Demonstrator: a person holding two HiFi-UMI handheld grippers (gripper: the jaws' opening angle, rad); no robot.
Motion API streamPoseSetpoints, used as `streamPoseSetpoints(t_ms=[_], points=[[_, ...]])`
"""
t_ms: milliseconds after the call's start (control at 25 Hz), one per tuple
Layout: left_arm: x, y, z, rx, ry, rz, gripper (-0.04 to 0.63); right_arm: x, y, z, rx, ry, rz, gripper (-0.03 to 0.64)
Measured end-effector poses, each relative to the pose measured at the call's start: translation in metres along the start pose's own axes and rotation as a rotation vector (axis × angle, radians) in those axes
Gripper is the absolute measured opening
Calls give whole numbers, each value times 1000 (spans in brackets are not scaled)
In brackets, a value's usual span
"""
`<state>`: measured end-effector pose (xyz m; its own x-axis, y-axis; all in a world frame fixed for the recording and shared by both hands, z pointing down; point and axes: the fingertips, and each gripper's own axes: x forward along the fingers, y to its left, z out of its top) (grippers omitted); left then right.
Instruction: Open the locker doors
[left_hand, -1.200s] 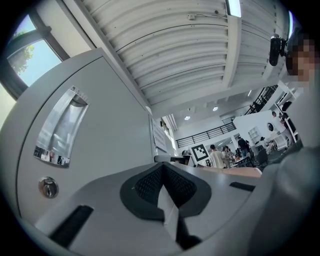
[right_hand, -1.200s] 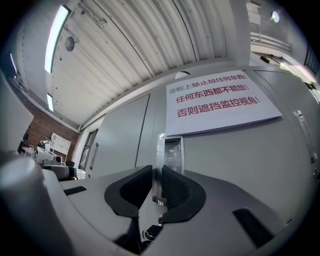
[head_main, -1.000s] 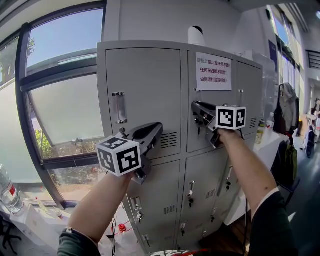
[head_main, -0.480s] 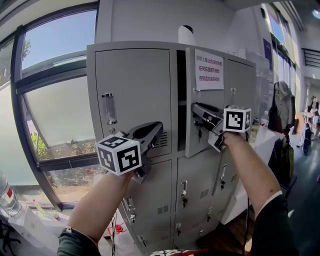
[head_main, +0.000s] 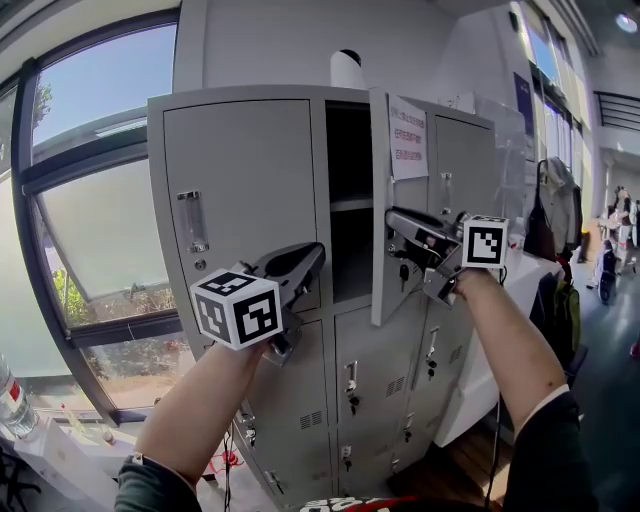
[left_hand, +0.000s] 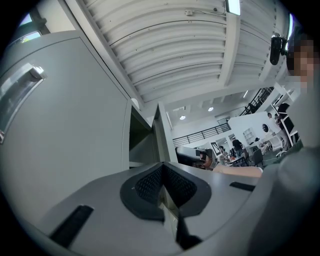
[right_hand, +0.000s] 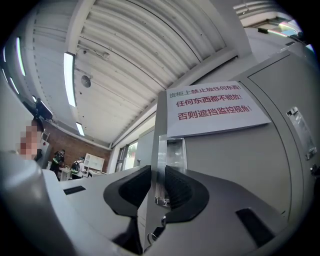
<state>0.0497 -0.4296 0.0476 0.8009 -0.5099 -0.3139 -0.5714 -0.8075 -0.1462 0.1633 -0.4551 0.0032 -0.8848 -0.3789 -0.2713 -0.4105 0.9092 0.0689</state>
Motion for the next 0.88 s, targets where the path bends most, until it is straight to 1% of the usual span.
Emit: streamPoseSetpoints(t_ms=[200,480,720,880], points=[[14,-16,-1,1,-3,-13,0,-25,8,9,-3,-17,56,92],[34,-39,-4,2,-4,-31,0,-63,12,19,12,-34,109,97],[61,-70,-6,5,-6,-37,0,-109,9,33,17,-48,145,97],[68,-75,-8,4,-5,-37,0,-118,8,36,21,-53,158,98]])
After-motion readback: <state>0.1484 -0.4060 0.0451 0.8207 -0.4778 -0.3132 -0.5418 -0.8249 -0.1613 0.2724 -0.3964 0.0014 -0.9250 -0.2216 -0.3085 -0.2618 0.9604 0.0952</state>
